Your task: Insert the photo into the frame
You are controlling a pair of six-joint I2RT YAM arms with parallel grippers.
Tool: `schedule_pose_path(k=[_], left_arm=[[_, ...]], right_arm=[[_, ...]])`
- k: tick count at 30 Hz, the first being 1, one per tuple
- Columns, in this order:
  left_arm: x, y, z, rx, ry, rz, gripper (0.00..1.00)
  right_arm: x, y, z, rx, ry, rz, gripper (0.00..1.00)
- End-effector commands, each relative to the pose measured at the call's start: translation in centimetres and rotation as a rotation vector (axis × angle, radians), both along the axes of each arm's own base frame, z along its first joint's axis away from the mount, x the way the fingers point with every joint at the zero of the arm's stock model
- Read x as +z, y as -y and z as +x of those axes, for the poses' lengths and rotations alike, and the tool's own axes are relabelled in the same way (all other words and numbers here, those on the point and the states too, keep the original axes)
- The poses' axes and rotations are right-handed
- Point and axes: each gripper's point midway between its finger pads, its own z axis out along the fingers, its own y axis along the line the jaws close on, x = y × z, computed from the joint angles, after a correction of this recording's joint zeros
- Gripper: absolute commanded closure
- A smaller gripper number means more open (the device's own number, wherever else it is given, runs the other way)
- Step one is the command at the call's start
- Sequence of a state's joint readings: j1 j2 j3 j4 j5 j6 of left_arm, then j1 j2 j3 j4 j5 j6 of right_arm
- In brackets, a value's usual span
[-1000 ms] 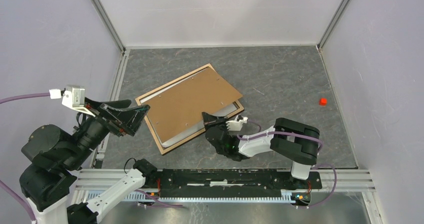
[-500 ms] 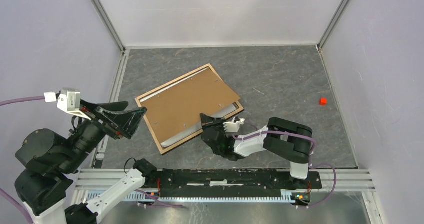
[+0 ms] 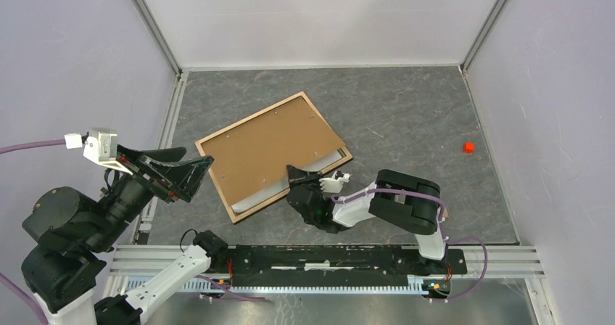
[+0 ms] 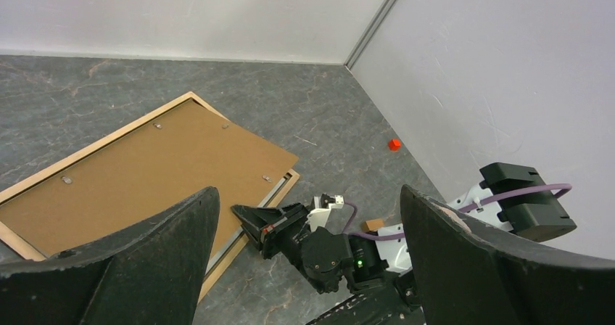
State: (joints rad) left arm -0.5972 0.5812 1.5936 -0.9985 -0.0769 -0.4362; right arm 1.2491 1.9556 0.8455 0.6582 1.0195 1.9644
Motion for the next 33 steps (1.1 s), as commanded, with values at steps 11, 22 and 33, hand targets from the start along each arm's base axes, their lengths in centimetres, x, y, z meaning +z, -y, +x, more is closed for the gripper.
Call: schedule_pose_path(k=[11,22,33], left_arm=[[-0.2,-0.1,-0.2,-0.005,0.015,0.009,0.0],[-0.4,-0.8,-0.3,0.031,0.005,-0.02,0.0],[-2.6,-0.2,0.0,0.037,-0.095,-0.091,0.0]], right_arm=[[2.0,-0.9,0.9,-0.025,0.014,0.029,0.33],[0.7,-1.7,-0.4,0.119,-0.103,-0.211,0.02],[0.3,-0.1,-2.2,0.243,-0.104,-0.329,0.02]])
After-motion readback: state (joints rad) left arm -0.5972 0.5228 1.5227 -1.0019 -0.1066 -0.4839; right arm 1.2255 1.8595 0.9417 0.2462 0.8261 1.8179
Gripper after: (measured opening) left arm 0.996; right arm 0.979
